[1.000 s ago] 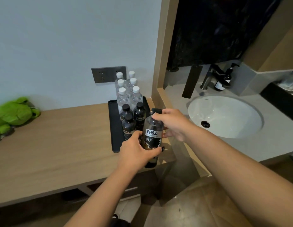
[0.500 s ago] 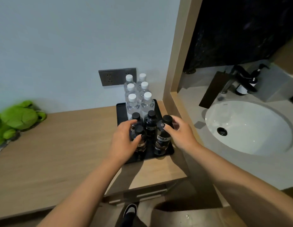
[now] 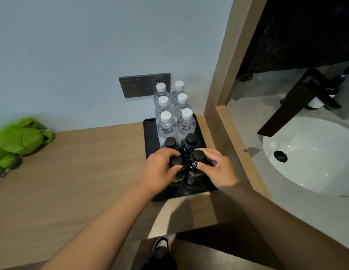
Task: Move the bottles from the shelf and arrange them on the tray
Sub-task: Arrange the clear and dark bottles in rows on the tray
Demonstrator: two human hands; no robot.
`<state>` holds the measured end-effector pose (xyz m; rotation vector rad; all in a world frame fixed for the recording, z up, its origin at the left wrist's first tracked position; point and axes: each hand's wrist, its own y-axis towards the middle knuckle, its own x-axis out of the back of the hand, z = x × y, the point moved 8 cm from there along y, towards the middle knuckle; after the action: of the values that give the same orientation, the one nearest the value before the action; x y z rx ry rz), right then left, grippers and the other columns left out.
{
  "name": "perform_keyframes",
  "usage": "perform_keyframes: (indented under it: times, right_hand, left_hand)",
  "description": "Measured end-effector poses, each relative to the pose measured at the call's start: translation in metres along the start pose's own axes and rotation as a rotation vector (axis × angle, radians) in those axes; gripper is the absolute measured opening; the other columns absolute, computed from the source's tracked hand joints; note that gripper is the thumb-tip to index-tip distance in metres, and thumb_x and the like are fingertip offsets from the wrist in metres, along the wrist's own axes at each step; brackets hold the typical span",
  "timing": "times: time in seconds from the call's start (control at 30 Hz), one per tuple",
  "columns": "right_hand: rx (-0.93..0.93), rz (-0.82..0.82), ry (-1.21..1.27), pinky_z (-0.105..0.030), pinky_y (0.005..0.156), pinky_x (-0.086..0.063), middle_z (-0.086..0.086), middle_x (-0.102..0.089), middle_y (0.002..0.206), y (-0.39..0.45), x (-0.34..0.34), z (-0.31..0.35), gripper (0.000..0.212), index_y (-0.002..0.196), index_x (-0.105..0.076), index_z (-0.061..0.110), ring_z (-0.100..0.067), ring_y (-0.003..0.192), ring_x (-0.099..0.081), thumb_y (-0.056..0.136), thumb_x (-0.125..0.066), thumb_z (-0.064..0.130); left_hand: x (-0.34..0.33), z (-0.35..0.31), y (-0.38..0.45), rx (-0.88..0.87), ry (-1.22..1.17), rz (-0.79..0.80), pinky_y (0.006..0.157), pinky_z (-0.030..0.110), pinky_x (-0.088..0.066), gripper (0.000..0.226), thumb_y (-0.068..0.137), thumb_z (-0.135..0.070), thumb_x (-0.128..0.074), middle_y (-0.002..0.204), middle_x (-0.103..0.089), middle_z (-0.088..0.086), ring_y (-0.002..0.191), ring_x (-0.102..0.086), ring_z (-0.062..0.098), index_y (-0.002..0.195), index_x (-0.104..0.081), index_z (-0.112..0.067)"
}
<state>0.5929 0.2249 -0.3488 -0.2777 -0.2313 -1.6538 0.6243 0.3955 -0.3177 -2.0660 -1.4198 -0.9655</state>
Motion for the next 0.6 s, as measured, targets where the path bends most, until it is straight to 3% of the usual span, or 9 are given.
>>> perform_keyframes:
  times: [0.07, 0.13, 0.27, 0.37, 0.4, 0.47, 0.6]
  right_hand:
    - [-0.003, 0.002, -0.023, -0.016, 0.097, -0.042, 0.007, -0.058, 0.113, -0.002, 0.000, -0.007, 0.037, 0.110, -0.064, 0.025, -0.015, 0.115, -0.055, 0.082, -0.071, 0.003]
    - [-0.029, -0.007, -0.020, -0.009, 0.094, -0.041, 0.001, -0.056, 0.117, -0.003, 0.002, -0.014, 0.035, 0.112, -0.064, 0.024, -0.013, 0.116, -0.054, 0.083, -0.070, 0.005]
    - [-0.060, -0.015, 0.008, -0.017, 0.097, -0.042, 0.000, -0.053, 0.118, -0.001, 0.004, -0.019, 0.035, 0.112, -0.065, 0.025, -0.012, 0.117, -0.052, 0.083, -0.070, 0.006]
    - [-0.055, 0.012, 0.063, -0.018, 0.098, -0.043, 0.005, -0.052, 0.117, -0.001, -0.002, -0.019, 0.036, 0.113, -0.066, 0.023, 0.001, 0.113, -0.052, 0.083, -0.070, 0.005]
    - [-0.063, 0.023, 0.076, -0.019, 0.099, -0.043, 0.006, -0.051, 0.117, -0.002, -0.005, -0.020, 0.037, 0.115, -0.066, 0.022, 0.005, 0.112, -0.051, 0.083, -0.070, 0.005]
    - [-0.086, 0.018, 0.094, -0.023, 0.101, -0.043, 0.006, -0.050, 0.117, -0.001, -0.008, -0.023, 0.039, 0.117, -0.066, 0.022, 0.004, 0.113, -0.050, 0.082, -0.071, 0.004]
    - [-0.119, 0.030, 0.050, -0.028, 0.103, -0.040, 0.010, -0.046, 0.115, 0.000, -0.007, -0.025, 0.040, 0.115, -0.063, 0.030, -0.008, 0.117, -0.046, 0.082, -0.072, 0.009]
  left_hand:
    - [0.002, 0.001, 0.003, 0.004, 0.015, -0.008, 0.087, 0.020, -0.045, 0.034, 0.078, -0.021, -0.078, 0.107, -0.069, -0.001, 0.096, -0.064, 0.015, 0.110, -0.068, -0.017]
    - [0.003, -0.001, 0.004, -0.004, 0.034, -0.004, 0.087, 0.026, -0.049, 0.033, 0.078, -0.022, -0.078, 0.103, -0.072, -0.001, 0.092, -0.066, 0.016, 0.110, -0.069, -0.017]
    - [0.004, -0.002, 0.003, -0.004, 0.043, -0.009, 0.083, 0.028, -0.051, 0.031, 0.078, -0.024, -0.078, 0.098, -0.074, -0.001, 0.086, -0.068, 0.015, 0.108, -0.070, -0.017]
    - [0.005, 0.002, 0.001, 0.030, 0.012, -0.020, 0.080, 0.031, -0.053, 0.022, 0.076, -0.022, -0.079, 0.091, -0.074, -0.002, 0.081, -0.068, 0.015, 0.097, -0.071, -0.021]
    - [0.004, 0.003, 0.000, 0.033, -0.004, -0.021, 0.079, 0.033, -0.054, 0.019, 0.075, -0.021, -0.080, 0.089, -0.074, -0.002, 0.079, -0.068, 0.016, 0.088, -0.068, -0.028]
    - [0.004, 0.005, -0.001, 0.042, -0.032, -0.036, 0.074, 0.038, -0.055, 0.035, 0.074, -0.018, -0.080, 0.086, -0.072, -0.001, 0.075, -0.068, 0.017, 0.073, -0.052, -0.039]
    - [0.005, 0.006, -0.004, 0.051, -0.024, -0.074, 0.067, 0.040, -0.054, 0.045, 0.075, -0.017, -0.078, 0.086, -0.070, 0.002, 0.070, -0.066, 0.021, 0.067, -0.038, -0.034]
